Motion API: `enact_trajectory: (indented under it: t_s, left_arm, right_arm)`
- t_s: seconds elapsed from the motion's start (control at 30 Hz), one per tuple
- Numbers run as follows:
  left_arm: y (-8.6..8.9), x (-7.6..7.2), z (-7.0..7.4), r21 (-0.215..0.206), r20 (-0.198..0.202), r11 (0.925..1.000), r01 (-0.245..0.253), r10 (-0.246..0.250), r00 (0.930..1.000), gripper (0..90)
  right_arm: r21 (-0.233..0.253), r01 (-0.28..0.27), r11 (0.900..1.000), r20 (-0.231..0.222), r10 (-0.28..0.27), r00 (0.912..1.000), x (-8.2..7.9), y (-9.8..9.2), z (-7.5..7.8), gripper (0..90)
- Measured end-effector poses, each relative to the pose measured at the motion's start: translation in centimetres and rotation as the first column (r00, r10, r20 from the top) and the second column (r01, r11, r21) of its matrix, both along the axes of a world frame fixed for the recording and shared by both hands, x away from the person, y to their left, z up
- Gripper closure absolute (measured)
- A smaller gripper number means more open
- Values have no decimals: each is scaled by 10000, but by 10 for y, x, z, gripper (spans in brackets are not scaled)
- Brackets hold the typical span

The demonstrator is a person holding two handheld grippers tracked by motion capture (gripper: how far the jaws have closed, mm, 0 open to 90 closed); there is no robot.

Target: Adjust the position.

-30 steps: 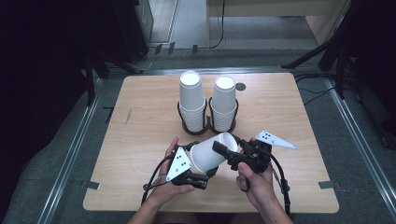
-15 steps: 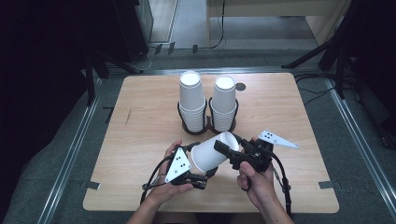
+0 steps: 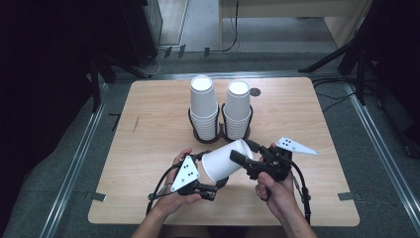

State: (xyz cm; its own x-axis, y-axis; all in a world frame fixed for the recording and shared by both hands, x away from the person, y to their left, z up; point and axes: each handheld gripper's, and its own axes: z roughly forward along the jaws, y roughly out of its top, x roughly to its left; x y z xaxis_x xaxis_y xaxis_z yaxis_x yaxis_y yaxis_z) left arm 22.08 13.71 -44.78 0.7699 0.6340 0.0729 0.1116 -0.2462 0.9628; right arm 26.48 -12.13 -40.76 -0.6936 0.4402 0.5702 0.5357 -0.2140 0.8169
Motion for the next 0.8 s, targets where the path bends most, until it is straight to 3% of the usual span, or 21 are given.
enact_trajectory:
  t_s: [0.5, 0.8]
  left_arm:
    - [3, 2, -1, -7, -304, 9996, 285, -285, 9991, 76]
    - [6, 4, -2, 186, -522, 9989, 442, -432, 9977, 79]
  right_arm:
    - [-467, -102, 9989, 748, 137, 9971, -2, -9, 9, 127]
    - [-1736, 159, 9847, 1659, 133, 9861, -4, -22, 22, 129]
